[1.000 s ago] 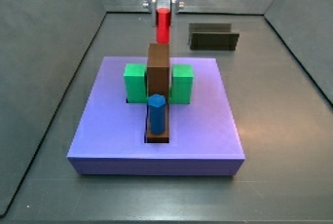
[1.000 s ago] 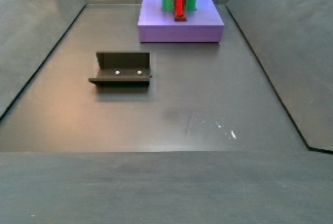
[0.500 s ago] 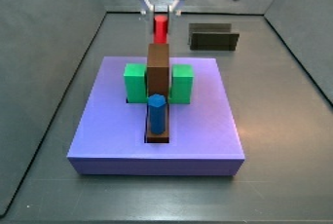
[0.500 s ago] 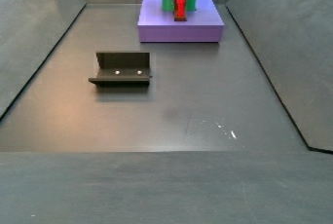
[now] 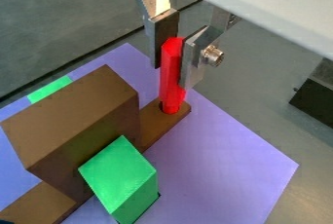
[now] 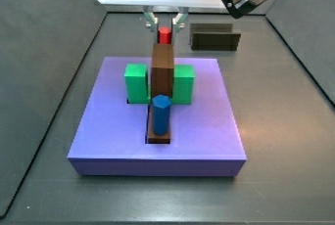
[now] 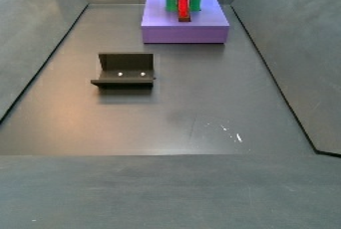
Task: Pick up the red object. Move up. Place the red object on the fixture. Regrasp the red object. Move to above the board. Insert the red object.
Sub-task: Insert the red object.
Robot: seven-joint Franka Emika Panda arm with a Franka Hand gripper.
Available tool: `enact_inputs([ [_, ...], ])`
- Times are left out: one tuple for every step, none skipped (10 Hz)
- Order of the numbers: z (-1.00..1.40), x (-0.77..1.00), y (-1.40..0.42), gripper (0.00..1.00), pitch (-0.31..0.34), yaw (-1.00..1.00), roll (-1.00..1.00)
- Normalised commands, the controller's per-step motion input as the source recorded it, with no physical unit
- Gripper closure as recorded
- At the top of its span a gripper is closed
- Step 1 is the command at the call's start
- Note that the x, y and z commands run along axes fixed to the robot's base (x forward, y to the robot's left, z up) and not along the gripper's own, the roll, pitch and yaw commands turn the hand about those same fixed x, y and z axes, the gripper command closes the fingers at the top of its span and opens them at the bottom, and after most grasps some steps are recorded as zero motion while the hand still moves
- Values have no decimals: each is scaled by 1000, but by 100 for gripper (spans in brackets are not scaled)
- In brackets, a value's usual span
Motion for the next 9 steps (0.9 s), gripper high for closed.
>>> enact_inputs([
  [-20,0,0,100,114,0,287],
  [0,3,0,100,140,0,304],
  [-169,0,-11,100,66,0,227],
  [-126,14,-40,100,71,0,207],
  [-414,0,0,100,0,0,33],
  [-709,0,0,100,-10,0,0],
  [-963,31,0,100,-71,0,0],
  [-740,34,0,100,-36,0,0],
  [0,0,0,100,0,0,0],
])
